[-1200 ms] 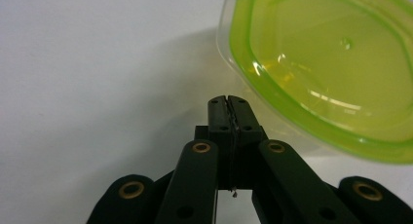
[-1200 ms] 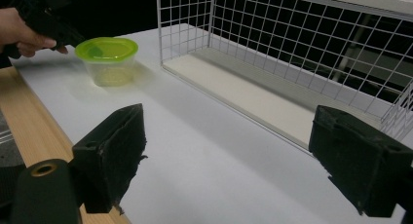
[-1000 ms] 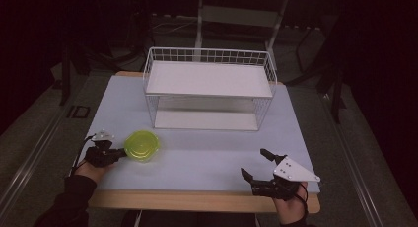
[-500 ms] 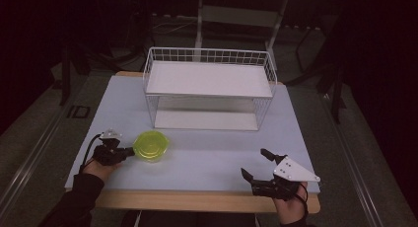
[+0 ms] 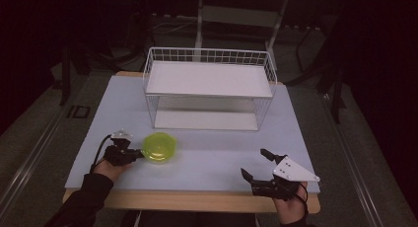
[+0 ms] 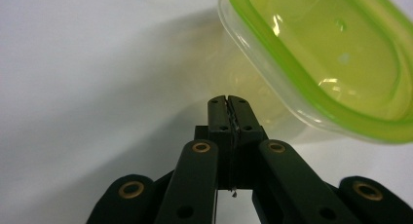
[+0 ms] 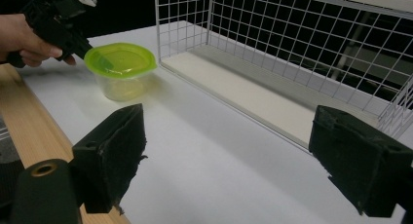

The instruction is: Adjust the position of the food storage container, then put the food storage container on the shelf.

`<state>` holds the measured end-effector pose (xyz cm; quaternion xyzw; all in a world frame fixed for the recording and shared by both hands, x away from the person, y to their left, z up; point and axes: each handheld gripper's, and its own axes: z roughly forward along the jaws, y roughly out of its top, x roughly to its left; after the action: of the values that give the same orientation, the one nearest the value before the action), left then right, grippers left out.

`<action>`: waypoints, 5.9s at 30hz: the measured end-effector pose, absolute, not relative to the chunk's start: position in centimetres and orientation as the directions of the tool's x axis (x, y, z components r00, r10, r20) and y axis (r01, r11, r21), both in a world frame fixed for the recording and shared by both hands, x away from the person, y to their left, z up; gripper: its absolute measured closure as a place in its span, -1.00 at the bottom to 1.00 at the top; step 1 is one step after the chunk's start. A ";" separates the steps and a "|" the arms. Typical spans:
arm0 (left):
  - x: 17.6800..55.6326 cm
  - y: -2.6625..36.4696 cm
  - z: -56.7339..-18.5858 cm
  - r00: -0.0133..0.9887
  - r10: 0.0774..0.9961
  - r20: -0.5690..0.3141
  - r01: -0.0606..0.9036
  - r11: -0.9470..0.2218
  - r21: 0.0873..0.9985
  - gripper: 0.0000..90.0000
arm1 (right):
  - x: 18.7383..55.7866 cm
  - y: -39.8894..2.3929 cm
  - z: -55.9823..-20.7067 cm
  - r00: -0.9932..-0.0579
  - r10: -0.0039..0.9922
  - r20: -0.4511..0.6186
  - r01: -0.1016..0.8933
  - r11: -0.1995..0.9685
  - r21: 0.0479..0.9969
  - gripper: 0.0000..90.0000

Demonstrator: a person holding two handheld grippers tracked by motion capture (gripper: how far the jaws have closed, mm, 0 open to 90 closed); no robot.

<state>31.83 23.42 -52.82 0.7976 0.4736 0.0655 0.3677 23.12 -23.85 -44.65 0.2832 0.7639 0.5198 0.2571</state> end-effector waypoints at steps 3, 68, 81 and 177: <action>31.8 22.1 -52.8 0.560 0.788 -0.255 0.705 -0.291 0.647 1.00 | 23.1 -23.8 -44.6 -0.708 0.699 -0.098 0.166 0.299 0.940 -0.70; 36.3 8.1 -53.0 0.588 0.724 -0.360 0.732 -0.288 0.617 1.00 | 23.3 -24.3 -44.8 -0.715 0.694 -0.087 0.180 0.303 0.936 -0.70; 34.9 11.2 -50.2 0.628 0.726 -0.281 0.669 -0.319 0.671 0.12 | 23.5 -24.2 -45.0 -0.713 0.695 -0.097 0.183 0.318 0.930 -0.69; 34.5 8.1 -48.7 0.484 0.709 -0.514 0.804 -0.127 0.581 0.81 | 36.0 -18.4 -47.8 -0.445 0.795 0.412 0.822 0.180 0.540 0.76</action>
<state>34.47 8.14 -48.66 0.7487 0.5049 -0.0557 0.4259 36.02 -18.42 -47.82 0.5265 0.7679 0.3644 -0.0187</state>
